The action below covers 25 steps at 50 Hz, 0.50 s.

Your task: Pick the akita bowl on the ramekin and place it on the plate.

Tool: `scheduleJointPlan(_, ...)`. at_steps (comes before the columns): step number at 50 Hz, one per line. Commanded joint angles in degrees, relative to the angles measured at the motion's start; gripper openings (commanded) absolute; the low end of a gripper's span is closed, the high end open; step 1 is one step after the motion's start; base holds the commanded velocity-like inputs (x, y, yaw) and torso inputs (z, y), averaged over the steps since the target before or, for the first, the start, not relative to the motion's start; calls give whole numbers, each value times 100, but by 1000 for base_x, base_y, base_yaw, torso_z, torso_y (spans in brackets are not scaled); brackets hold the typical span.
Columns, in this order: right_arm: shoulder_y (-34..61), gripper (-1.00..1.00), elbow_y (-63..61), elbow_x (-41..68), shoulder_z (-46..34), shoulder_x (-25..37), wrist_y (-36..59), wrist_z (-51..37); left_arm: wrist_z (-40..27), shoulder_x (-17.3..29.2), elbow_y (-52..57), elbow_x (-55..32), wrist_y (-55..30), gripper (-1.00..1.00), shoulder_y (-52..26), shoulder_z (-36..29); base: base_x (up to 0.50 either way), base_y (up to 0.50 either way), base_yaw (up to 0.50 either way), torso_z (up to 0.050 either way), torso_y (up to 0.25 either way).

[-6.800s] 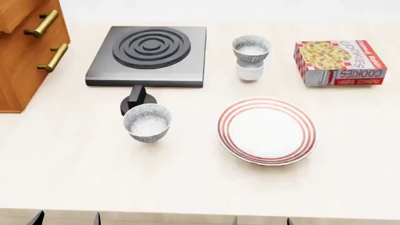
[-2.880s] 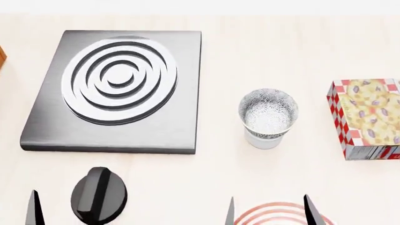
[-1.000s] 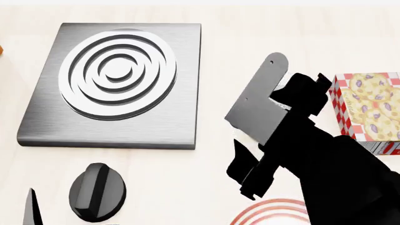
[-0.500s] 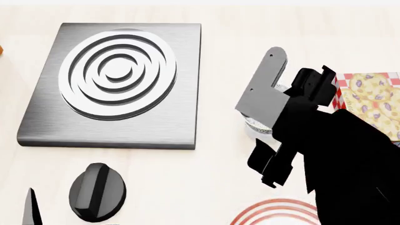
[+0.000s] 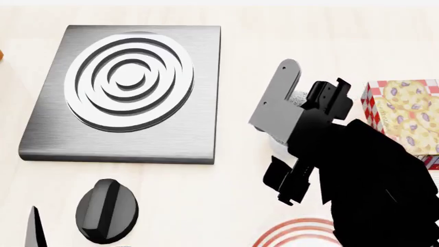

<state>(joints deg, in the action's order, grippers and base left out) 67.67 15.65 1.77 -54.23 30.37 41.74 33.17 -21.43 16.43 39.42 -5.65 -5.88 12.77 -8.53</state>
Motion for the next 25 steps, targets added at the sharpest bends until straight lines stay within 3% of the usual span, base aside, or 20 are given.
scheduleJointPlan(1,-43,100,493,19,-27,-218,-249,-53,-44,39,5,-20,0,100,-7,-19,0,0,0,0,0)
scheduleJointPlan(25,-65,100,860,-39,-27,-255,-389,-202,-127,108,-2,-42,9,100,-10,-77,0,0,0,0,0)
